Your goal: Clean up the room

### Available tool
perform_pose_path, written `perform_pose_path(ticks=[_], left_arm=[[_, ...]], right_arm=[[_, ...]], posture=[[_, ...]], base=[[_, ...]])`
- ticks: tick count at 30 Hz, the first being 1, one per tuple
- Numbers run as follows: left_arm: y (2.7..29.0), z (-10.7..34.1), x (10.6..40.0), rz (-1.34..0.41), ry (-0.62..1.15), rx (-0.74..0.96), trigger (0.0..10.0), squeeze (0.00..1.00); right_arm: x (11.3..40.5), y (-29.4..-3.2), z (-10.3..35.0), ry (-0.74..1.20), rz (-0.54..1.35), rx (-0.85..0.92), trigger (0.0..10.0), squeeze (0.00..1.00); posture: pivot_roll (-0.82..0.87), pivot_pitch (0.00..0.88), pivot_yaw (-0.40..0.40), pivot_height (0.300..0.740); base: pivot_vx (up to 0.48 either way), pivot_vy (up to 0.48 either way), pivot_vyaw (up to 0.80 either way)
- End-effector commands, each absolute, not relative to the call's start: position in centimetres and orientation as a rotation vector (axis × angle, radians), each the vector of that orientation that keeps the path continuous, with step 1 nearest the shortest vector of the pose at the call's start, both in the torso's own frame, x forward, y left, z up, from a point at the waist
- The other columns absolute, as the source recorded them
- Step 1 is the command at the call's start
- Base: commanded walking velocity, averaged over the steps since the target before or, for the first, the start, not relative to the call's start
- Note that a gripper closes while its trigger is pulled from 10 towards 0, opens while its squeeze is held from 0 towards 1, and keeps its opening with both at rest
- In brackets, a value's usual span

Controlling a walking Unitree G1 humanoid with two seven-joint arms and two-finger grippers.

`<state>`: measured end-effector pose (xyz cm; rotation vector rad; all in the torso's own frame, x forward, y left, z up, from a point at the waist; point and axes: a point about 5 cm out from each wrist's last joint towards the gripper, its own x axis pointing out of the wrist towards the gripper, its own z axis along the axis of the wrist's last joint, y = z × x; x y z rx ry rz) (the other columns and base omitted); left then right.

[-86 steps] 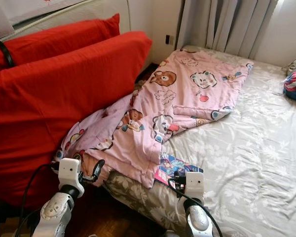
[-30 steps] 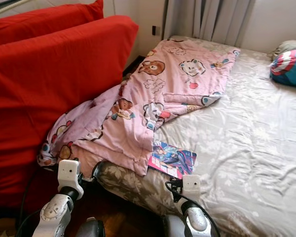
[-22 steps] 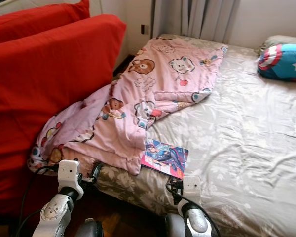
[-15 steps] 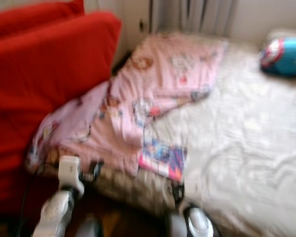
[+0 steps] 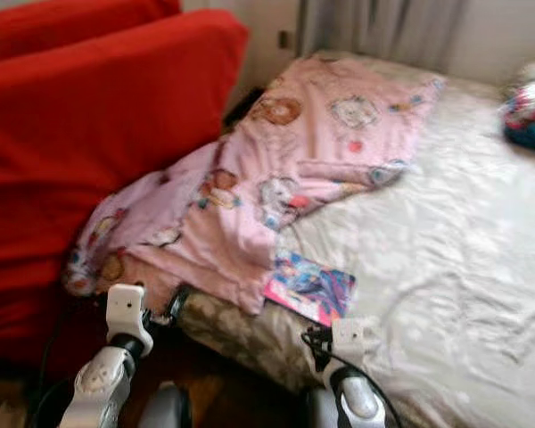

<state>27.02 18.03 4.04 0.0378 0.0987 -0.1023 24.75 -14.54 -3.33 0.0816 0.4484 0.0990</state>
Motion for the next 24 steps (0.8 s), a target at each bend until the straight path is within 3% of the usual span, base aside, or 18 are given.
perform_pose_path(ticks=[1,10,24], left_arm=[[18.0,3.9,26.8,-0.095,0.108,0.017,10.0,0.00],[18.0,3.8,26.8,-0.100,0.110,0.017,10.0,0.00],[17.8,3.8,26.7,-0.107,0.109,0.017,10.0,0.00]], right_arm=[[24.3,-14.7,-3.7,0.462,0.097,0.077,10.0,0.00],[24.6,-15.2,-3.4,0.449,0.063,0.093,10.0,0.00],[25.5,-15.4,-2.6,0.402,0.043,0.097,10.0,0.00]], posture=[[-0.05,0.132,-0.014,0.639],[-0.05,0.139,-0.013,0.639],[-0.05,0.143,-0.012,0.639]], base=[[0.000,0.000,0.00],[0.000,0.000,0.00],[0.265,0.000,0.00]])
